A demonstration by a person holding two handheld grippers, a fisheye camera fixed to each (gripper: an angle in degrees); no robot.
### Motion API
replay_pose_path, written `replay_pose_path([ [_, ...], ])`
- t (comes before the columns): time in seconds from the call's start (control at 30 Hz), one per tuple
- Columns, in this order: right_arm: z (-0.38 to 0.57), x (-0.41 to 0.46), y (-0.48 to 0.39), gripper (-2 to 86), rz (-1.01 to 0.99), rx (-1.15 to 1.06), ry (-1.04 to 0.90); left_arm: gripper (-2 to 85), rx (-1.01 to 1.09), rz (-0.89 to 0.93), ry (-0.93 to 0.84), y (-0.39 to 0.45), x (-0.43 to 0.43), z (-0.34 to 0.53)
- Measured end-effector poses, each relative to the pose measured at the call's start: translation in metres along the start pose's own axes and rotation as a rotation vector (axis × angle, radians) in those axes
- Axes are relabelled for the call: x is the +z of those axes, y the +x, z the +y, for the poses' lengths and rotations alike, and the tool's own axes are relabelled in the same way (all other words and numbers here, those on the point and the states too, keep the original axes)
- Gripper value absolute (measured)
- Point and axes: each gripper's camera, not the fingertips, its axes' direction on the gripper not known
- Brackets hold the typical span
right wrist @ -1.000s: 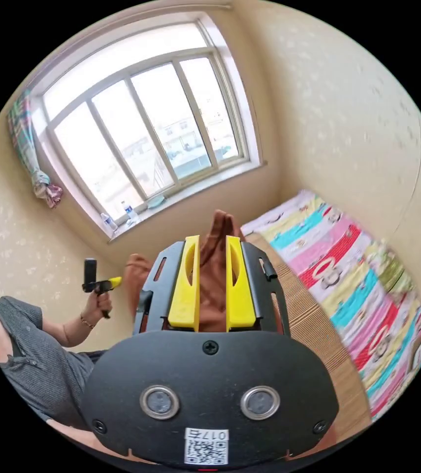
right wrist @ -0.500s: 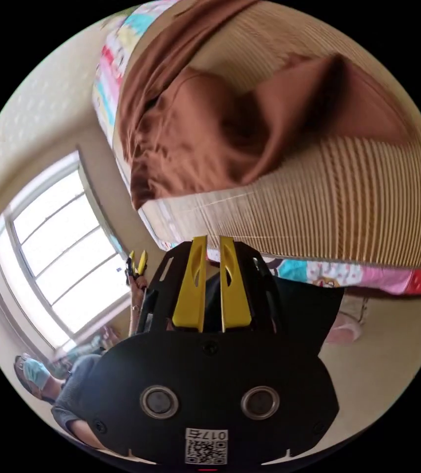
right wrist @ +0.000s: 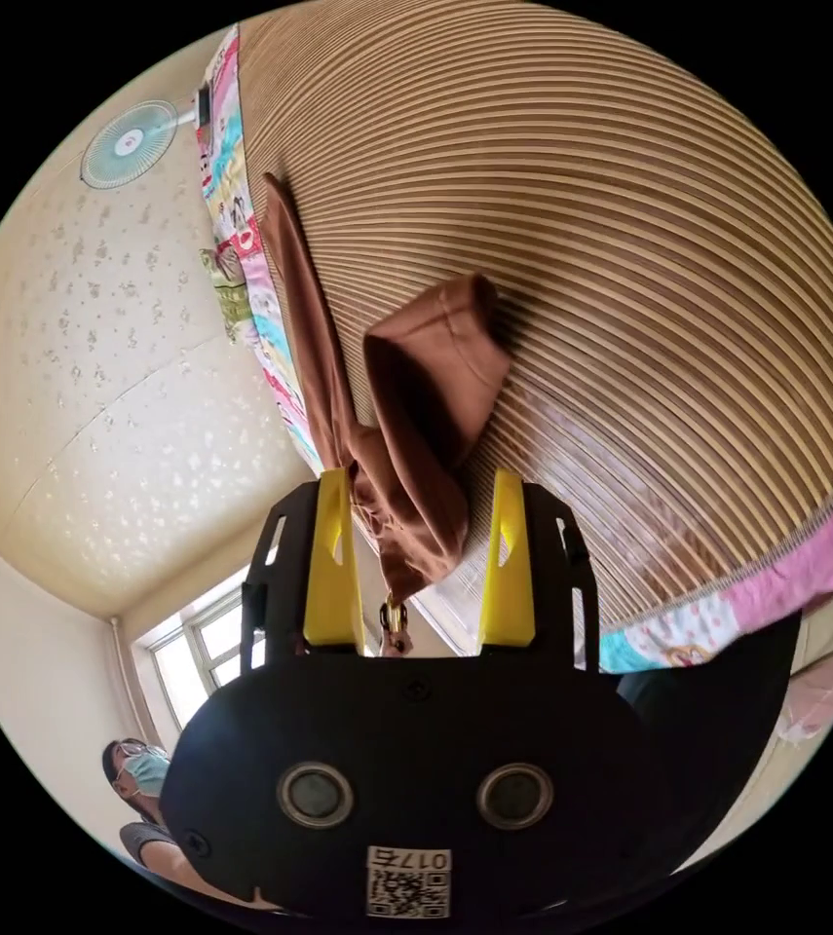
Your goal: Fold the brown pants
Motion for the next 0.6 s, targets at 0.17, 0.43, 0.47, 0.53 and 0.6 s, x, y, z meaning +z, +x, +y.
replay_pose_path([
  [0.17, -0.059, 0.004, -0.030, 10.7, -0.139, 0.019, 0.034, 3.6, 0.130, 0.134, -0.098, -0.006, -0.066, 0.037],
  [0.43, -0.065, -0.065, -0.146, 0.7, -0.207, -0.471, -0.198, 3.2, 0.102, -0.042, -0.061, -0.017, -0.185, 0.067],
  [0.47, -0.051, -0.096, -0.146, 0.6, -0.184, -0.511, -0.164, 3.3, 0.090, -0.052, -0.057, -0.022, -0.191, 0.070],
  [0.53, -0.035, -0.150, -0.122, 0.5, -0.202, -0.455, -0.030, 3.7, 0.011, -0.091, -0.034, -0.048, -0.210, 0.086],
  [0.6, -0.022, -0.202, -0.077, 0.5, -0.272, -0.333, 0.121, 4.0, -0.073, -0.107, -0.021, -0.073, -0.215, 0.102],
])
